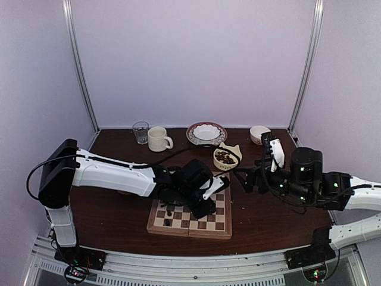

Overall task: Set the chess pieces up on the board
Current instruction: Pick up the bishop from the chessboard.

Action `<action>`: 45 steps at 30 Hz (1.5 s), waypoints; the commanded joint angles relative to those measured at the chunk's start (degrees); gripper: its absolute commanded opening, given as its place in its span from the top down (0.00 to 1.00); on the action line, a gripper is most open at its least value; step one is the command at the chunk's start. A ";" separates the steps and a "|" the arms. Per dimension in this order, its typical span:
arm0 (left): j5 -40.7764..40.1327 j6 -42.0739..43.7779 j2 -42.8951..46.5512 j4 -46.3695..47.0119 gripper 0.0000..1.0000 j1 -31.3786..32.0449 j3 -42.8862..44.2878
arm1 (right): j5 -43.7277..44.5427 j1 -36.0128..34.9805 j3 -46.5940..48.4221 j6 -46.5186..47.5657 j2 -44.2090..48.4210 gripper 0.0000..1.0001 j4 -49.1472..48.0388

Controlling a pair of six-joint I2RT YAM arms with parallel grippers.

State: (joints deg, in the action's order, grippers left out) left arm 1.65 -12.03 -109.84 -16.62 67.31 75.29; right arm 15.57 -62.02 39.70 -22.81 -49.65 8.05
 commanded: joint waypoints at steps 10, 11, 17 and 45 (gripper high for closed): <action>-0.77 0.70 -2.17 -1.50 0.65 0.47 3.34 | 2.28 -0.21 -2.13 2.27 3.27 0.00 -2.45; -0.77 0.69 -2.25 -1.68 0.66 0.42 3.44 | 2.39 -0.28 -2.23 2.37 3.51 0.00 -2.49; -2.83 0.70 -2.63 -2.08 0.68 0.50 3.79 | 2.23 -0.21 -2.91 2.51 4.49 0.00 -3.30; -2.99 0.74 -4.83 -4.64 0.75 0.52 6.16 | 2.18 -0.30 -3.23 2.59 5.46 0.00 -3.46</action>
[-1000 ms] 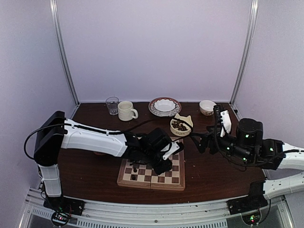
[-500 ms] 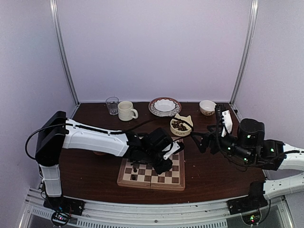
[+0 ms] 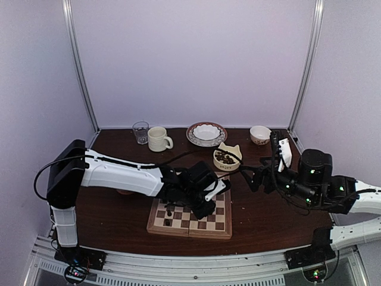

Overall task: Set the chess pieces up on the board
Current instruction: Pick up the bishop from the chessboard, then place the bishop on c8.

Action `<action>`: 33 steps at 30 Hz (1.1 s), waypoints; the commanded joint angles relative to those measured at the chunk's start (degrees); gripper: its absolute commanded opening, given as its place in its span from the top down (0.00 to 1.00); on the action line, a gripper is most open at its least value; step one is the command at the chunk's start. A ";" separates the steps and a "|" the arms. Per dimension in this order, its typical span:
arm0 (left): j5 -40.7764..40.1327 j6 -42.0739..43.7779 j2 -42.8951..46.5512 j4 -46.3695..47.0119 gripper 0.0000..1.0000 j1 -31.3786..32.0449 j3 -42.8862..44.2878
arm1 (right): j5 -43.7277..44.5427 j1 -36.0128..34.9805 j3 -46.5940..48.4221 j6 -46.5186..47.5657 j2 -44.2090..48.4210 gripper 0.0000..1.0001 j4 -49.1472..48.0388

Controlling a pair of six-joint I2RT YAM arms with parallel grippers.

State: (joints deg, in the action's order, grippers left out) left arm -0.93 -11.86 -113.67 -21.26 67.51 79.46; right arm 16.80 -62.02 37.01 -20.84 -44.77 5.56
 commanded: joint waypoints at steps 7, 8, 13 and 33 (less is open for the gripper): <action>-0.39 0.61 -0.72 -0.53 0.83 0.30 2.21 | 0.92 -0.21 -0.52 0.57 0.64 0.00 -0.96; -0.52 0.55 -0.50 -0.47 0.84 0.31 2.15 | 0.94 -0.23 -0.54 0.56 0.65 0.00 -0.87; -0.72 -0.05 1.82 -0.35 0.87 0.30 1.32 | 1.41 -0.21 -0.60 0.71 0.82 0.01 -0.95; -15.63 -7.39 32.04 -7.29 0.88 -0.02 -16.25 | 5.04 -0.23 -4.01 4.64 1.15 0.02 -5.36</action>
State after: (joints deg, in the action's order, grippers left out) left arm -11.18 -14.79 -88.42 -24.99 67.55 68.93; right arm 20.16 -62.02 34.02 -17.65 -43.46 2.83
